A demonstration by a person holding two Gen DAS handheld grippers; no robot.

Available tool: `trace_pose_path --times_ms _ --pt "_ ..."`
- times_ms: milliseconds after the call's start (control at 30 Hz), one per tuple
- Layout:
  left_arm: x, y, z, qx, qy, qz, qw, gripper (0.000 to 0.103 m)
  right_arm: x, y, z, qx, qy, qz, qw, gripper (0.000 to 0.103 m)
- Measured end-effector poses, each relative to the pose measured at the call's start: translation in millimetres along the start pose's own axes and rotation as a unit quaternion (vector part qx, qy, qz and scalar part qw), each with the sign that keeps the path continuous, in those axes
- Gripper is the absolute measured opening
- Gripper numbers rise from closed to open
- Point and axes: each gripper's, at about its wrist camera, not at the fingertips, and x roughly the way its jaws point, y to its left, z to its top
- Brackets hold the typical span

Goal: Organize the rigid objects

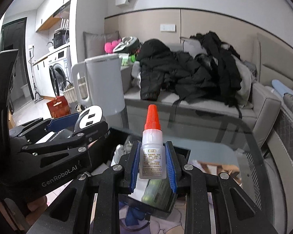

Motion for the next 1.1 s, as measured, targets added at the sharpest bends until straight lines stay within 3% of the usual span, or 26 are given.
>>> trace_pose_path --times_ms 333,567,600,633,667,700,733,800,900,1100 --pt "18 -3 -6 0.007 0.051 0.0 0.9987 0.057 29 -12 -13 0.028 0.073 0.022 0.997 0.025" --pt "16 -7 -6 0.018 0.047 0.009 0.9987 0.063 40 -17 -21 0.045 0.099 0.028 0.994 0.026" --pt "15 -8 -6 0.018 0.043 0.01 0.9988 0.063 41 -17 -22 0.043 0.101 0.029 0.993 0.029" --pt "13 -7 -5 0.015 0.041 0.009 0.999 0.067 42 -16 -21 0.043 0.102 0.033 0.993 0.041" --pt "10 -5 -4 0.011 0.038 0.005 0.9992 0.077 42 -15 -22 0.043 0.102 0.04 0.993 0.05" --pt "8 -4 -3 0.008 0.033 0.004 0.9994 0.082 39 -15 -21 0.044 0.097 0.041 0.993 0.066" --pt "4 -3 -2 0.005 0.024 0.005 0.9997 0.085 35 -15 -21 0.043 0.088 0.041 0.994 0.074" --pt "-3 -1 0 0.003 0.013 0.005 0.9999 0.085 27 -12 -18 0.035 0.074 0.025 0.996 0.085" --pt "-13 2 3 -0.002 0.004 0.001 1.0 0.086 13 -12 -14 0.026 0.051 0.018 0.998 0.089" --pt "-34 10 2 -0.013 -0.015 0.013 0.9997 0.097 -6 -20 -13 0.046 0.049 0.021 0.998 0.097"
